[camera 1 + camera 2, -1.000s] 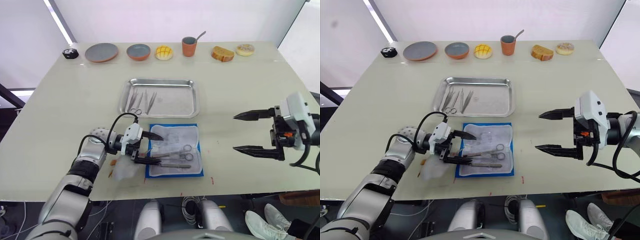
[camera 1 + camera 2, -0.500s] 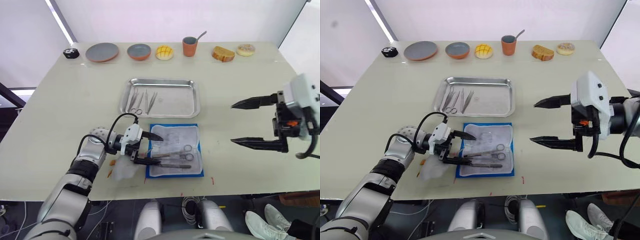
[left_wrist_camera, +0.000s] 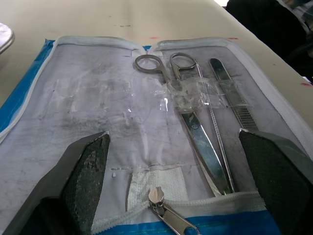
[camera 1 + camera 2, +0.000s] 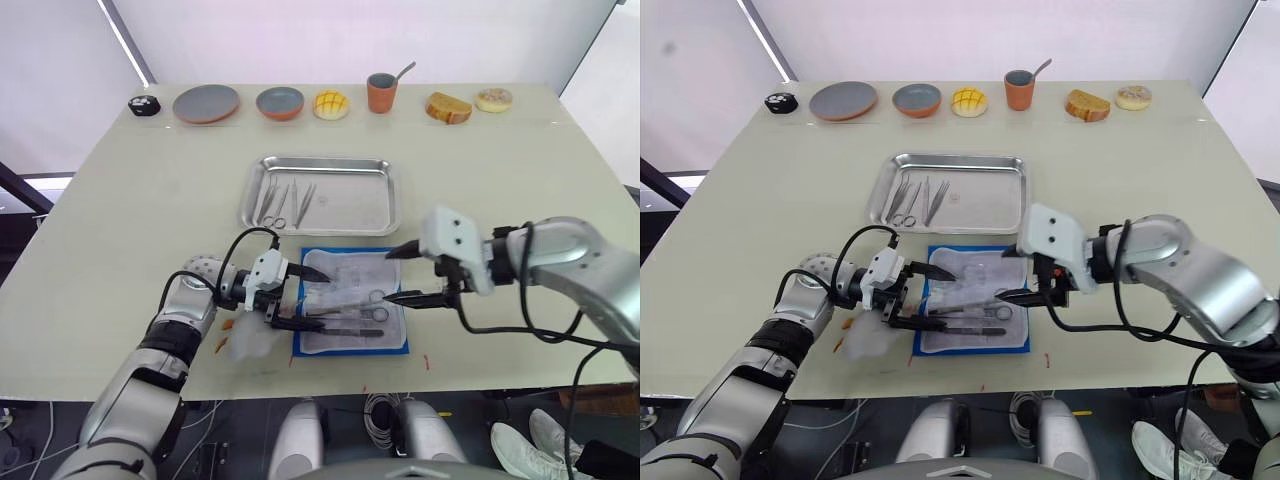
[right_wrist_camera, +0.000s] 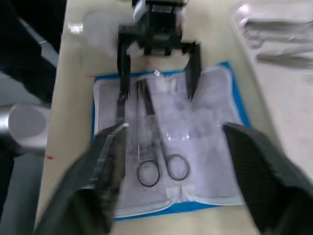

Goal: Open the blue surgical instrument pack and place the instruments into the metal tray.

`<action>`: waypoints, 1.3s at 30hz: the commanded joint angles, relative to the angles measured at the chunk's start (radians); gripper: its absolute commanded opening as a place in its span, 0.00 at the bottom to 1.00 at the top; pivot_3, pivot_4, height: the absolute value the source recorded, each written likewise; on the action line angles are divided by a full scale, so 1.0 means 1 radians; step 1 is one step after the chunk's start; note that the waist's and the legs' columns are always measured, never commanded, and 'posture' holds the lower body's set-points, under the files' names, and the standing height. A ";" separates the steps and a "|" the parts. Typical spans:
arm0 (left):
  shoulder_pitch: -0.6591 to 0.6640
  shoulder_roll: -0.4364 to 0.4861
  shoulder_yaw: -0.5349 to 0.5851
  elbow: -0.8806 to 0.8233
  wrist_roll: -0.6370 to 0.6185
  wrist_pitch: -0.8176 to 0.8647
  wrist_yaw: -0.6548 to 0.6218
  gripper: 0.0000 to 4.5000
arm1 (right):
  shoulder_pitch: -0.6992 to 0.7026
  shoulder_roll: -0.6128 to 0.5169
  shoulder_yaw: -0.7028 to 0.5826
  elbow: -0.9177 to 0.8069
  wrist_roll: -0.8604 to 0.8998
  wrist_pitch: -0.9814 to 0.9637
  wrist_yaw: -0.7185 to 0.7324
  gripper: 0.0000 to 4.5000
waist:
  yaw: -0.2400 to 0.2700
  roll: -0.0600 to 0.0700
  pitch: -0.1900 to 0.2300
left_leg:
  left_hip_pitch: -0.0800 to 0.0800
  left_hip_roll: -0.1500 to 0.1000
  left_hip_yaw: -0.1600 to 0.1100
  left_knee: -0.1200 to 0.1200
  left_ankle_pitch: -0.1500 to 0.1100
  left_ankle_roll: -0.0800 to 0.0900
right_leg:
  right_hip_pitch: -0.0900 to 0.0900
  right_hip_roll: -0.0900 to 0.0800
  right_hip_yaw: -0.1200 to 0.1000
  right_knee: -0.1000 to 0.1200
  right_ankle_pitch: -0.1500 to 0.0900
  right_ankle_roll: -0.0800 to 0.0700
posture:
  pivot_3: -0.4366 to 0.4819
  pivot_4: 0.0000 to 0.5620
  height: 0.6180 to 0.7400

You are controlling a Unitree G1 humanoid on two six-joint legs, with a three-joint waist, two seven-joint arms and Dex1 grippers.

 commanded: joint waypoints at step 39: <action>0.037 -0.016 0.037 0.060 0.085 -0.026 -0.054 1.00 | -0.017 0.291 0.204 0.317 -0.378 -0.118 0.112 0.46 | -0.003 0.000 0.000 | 0.001 0.000 -0.002 0.005 0.000 0.000 | 0.000 0.001 -0.001 0.007 0.000 0.000 | 0.48 0.27 1.00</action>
